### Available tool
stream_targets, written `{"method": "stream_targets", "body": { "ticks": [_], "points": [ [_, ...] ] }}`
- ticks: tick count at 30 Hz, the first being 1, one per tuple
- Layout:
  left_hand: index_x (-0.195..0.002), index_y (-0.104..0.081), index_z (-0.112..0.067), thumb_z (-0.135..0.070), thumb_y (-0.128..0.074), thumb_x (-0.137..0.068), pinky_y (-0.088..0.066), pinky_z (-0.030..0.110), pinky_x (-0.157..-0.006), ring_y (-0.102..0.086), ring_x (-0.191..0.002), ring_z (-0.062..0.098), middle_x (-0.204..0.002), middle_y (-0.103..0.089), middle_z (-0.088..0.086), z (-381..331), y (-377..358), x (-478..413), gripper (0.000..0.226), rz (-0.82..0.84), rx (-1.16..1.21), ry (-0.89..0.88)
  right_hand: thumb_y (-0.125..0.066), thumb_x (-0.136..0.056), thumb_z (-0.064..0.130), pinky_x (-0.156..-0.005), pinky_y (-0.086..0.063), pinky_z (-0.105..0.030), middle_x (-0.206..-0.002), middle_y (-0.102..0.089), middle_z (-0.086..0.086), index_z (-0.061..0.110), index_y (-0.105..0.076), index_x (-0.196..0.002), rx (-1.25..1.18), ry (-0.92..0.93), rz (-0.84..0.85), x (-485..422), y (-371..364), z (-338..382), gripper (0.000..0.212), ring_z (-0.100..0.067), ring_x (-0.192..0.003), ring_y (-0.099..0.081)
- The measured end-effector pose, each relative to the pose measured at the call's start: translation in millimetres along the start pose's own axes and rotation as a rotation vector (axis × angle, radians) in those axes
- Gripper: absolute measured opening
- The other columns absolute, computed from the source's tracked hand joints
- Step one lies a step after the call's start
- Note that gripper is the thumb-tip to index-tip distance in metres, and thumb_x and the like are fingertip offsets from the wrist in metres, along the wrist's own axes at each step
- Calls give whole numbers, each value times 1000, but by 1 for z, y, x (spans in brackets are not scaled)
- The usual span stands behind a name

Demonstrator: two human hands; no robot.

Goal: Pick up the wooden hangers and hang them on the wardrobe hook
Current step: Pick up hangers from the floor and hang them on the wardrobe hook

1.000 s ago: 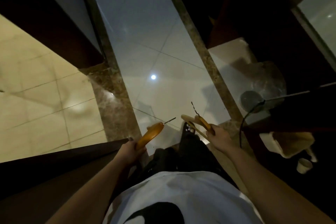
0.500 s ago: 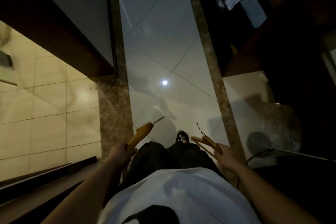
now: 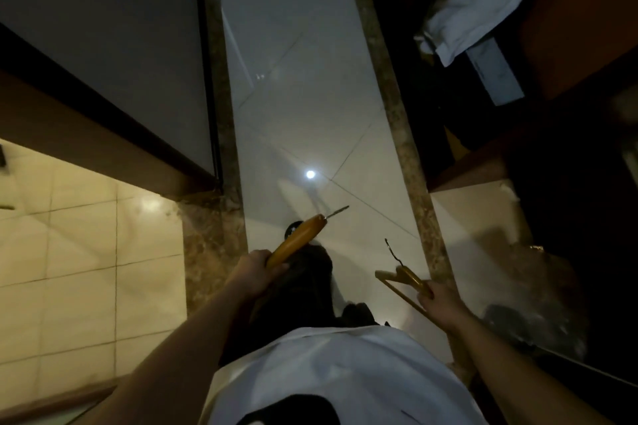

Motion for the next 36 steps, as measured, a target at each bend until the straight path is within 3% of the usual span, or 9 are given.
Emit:
{"method": "stream_targets", "body": {
  "ticks": [6, 10, 15, 22, 26, 29, 31, 36],
  "points": [
    [-101, -58, -13, -28, -58, -89, -43, 23, -49, -55, -60, 16, -74, -58, 7, 12, 101, -45, 19, -5, 31, 117, -44, -94, 18, -68, -41, -28, -80, -57, 0, 30, -53, -84, -16, 149, -11, -50, 36, 157, 17, -22, -81, -55],
    [-97, -56, -10, -27, -56, -91, -42, 22, -48, -54, -57, 15, -71, -57, 6, 9, 172, -71, 18, -19, -69, 135, -45, -93, 17, -65, -40, -26, -90, -58, -1, 19, -58, -114, -103, 286, -67, -72, 69, 249, 24, -19, -83, -55],
    [-106, -57, -5, -27, -57, -92, -41, 23, -45, -53, -54, 16, -72, -57, 9, -21, 234, -110, 26, -68, -96, 121, -44, -95, 15, -59, -37, -23, -81, -54, 5, 17, -56, -119, -142, 342, -105, -105, 113, 314, 26, -14, -76, -52],
    [-105, -60, -4, -26, -58, -91, -43, 25, -46, -54, -56, 17, -71, -57, 8, -126, 262, -188, 26, -33, -56, 94, -46, -93, 17, -80, -50, -38, -91, -61, -4, 20, -58, -105, -176, 212, -162, -166, 176, 316, 17, -28, -90, -60],
    [-100, -59, 1, -25, -60, -89, -54, 40, -59, -60, -63, 28, -75, -60, 17, -214, 266, -231, 28, 2, -57, 5, -44, -94, 16, -79, -49, -38, -92, -59, -9, 11, -54, -116, -209, 52, -223, -195, 220, 294, 25, -33, -94, -60],
    [-95, -59, -4, -28, -58, -90, -46, 28, -50, -57, -57, 20, -68, -59, 8, -290, 272, -257, 25, 10, -157, -97, -45, -95, 12, -82, -45, -35, -111, -60, -19, 4, -50, -124, -273, -12, -304, -207, 259, 286, 30, -37, -105, -56],
    [-94, -60, -5, -29, -59, -90, -44, 25, -48, -56, -55, 18, -66, -59, 7, -338, 275, -272, 24, 22, -142, -148, -46, -95, 12, -91, -45, -40, -120, -58, -22, 2, -49, -126, -311, -22, -369, -215, 289, 284, 33, -39, -112, -53],
    [-83, -58, -6, -27, -58, -90, -45, 25, -47, -53, -50, 18, -63, -56, 9, -452, 288, -302, 22, 77, 84, -228, -44, -96, 24, -87, -48, -42, -112, -62, -17, 8, -52, -120, -429, -72, -501, -222, 363, 294, 30, -36, -104, -57]
  ]
}}
Point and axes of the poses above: each hand's wrist, its own x-axis away from the middle knuckle, its own y-axis out of the back of the hand, z = x × y, the point moved 5 cm from there along -x, towards the middle knuckle
